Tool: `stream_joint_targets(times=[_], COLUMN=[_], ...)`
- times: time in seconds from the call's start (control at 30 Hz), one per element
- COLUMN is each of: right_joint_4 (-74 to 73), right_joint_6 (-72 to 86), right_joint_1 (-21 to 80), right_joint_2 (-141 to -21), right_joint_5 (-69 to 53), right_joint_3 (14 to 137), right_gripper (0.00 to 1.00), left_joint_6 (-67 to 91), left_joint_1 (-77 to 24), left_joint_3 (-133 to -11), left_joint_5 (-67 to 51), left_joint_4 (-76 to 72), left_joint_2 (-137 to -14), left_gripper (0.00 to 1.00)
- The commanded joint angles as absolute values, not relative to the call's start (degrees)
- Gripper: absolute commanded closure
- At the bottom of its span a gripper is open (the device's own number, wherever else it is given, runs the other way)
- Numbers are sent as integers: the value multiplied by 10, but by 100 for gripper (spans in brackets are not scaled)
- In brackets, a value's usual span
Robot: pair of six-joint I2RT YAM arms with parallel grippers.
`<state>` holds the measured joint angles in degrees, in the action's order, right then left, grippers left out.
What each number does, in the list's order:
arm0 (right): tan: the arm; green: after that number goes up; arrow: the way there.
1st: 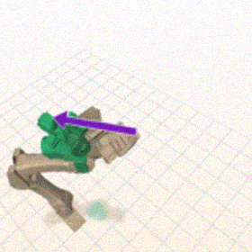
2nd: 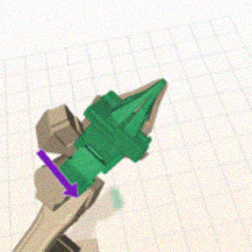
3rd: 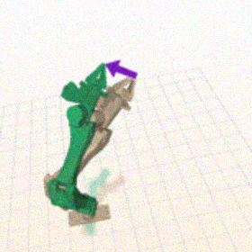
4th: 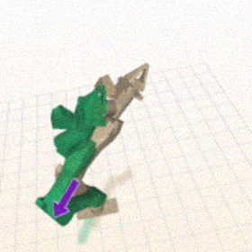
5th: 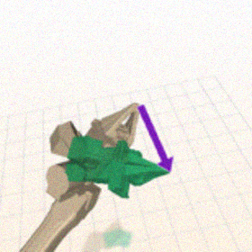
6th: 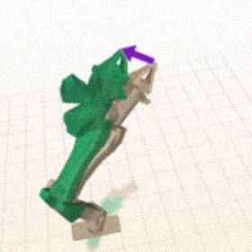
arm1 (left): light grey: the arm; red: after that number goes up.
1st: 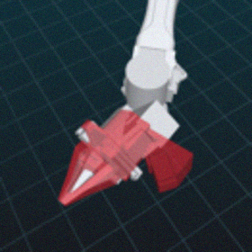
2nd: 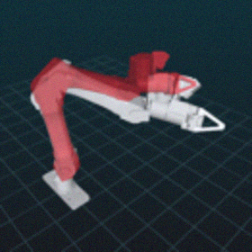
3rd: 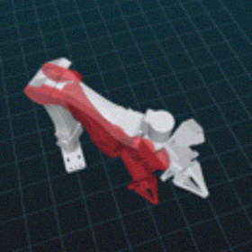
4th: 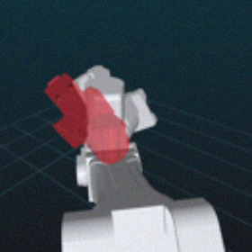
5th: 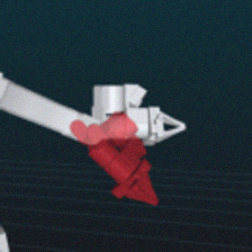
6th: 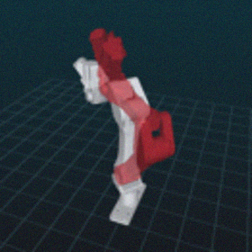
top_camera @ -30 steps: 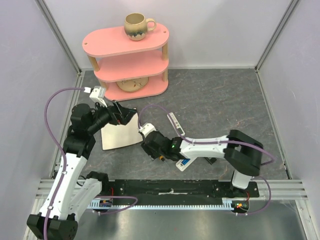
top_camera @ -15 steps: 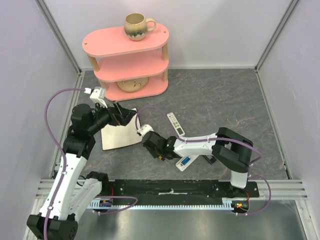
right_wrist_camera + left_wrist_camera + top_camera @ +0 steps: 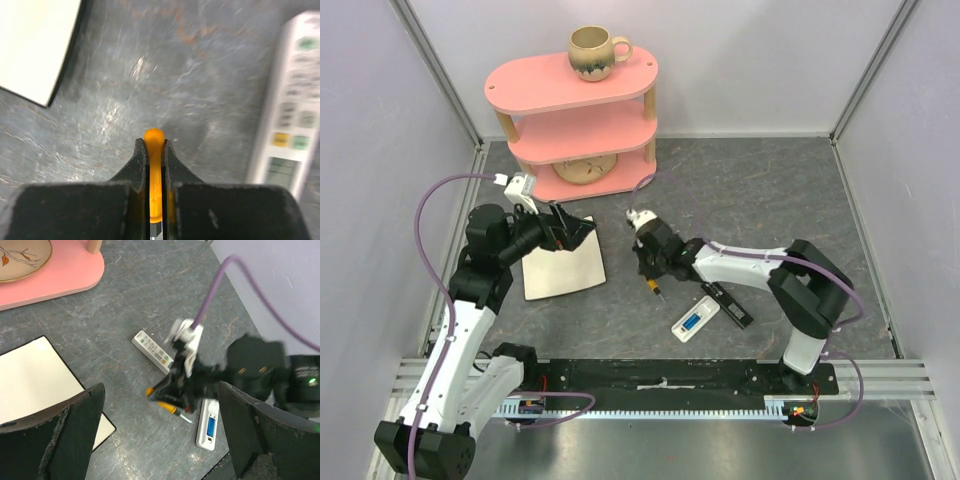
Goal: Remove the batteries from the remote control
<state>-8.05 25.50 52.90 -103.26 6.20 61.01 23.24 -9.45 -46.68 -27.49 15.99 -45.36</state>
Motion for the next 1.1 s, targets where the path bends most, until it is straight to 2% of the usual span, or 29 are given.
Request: stream_joint_targets(times=[0.0,0.27,0.4,0.53,0.7,0.87,1.07], right_joint_4=[-41,88,169,284,309,336,364], right_joint_6=[262,312,350,384,406,425,454], right_joint_1=[494,468,461,445,432,432,432], right_joint_2=[-930,-782,-750,-737,-723,-684,-648], right_joint_5=[59,51,32,2,-49,-60,-64], right_joint_3=[612,539,488,430,419,386,358], right_gripper=[100,100,100,100,100,100,100], left_joint_6=[229,243,276,313,389,394,348], left_joint_1=[-94,-94,-94,-94,-100,-159,-305], left_joint_3=[-475,-433,-374,-320,-267,-274,-324], left_joint_5=[-309,-379,-471,-510,-547,-524,-431], left_joint_4=[142,107,48,-19,-144,-197,-188], left_joint_2=[-455,-433,-411,-381,-380,-430,-530], left_gripper=[1,1,1,1,1,1,1])
